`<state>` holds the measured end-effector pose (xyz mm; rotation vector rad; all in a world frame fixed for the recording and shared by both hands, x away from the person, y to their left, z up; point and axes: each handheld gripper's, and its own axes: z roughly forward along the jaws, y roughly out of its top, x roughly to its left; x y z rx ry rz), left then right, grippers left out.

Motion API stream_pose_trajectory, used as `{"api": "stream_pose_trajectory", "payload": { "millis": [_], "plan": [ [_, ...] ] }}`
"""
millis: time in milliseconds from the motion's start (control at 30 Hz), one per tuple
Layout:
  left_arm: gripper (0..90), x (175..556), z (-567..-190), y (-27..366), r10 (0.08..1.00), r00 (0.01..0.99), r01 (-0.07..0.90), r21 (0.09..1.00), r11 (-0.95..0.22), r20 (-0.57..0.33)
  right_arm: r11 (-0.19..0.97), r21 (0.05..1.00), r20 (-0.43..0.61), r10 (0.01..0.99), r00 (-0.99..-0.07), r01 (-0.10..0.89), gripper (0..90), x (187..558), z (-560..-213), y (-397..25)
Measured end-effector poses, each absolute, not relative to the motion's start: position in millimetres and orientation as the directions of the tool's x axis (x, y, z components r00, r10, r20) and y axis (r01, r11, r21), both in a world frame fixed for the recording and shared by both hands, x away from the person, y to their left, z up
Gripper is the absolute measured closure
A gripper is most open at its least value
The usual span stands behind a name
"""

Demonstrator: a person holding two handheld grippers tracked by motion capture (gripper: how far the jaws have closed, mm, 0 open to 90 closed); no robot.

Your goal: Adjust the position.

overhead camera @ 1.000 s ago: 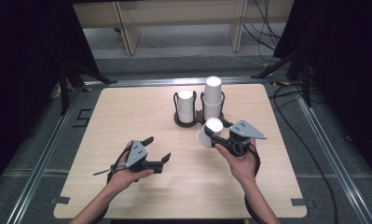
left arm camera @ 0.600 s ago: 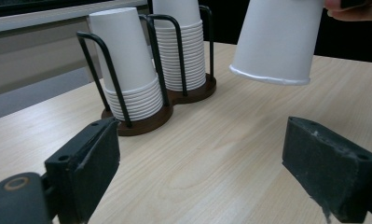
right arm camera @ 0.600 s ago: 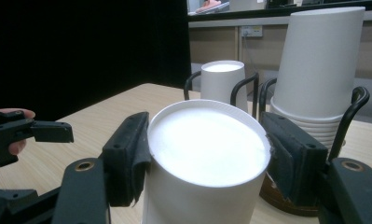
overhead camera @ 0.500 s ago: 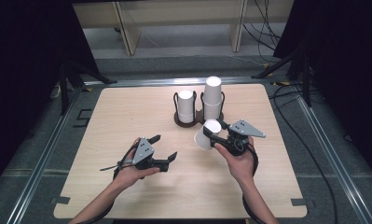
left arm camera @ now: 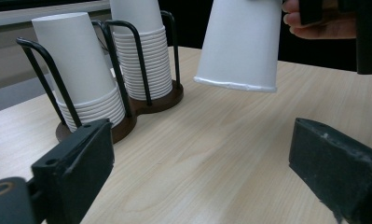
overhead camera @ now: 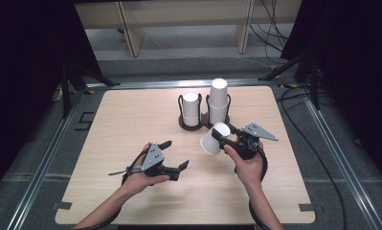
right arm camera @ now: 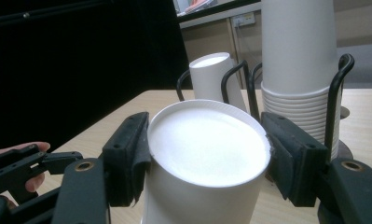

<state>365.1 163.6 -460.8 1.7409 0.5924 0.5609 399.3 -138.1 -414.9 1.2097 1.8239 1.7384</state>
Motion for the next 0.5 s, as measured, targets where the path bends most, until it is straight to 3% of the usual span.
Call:
{"api": "stream_pose_trajectory", "payload": {
  "millis": [500],
  "plan": [
    [3.9, 367, -460, 149, 0.630, 0.772, 0.077, 0.973, -0.218, 0.080, -0.206, 0.893, 0.412, 0.731, -0.544, 0.400, 35.9, 414, -420, -141]
  ]
}}
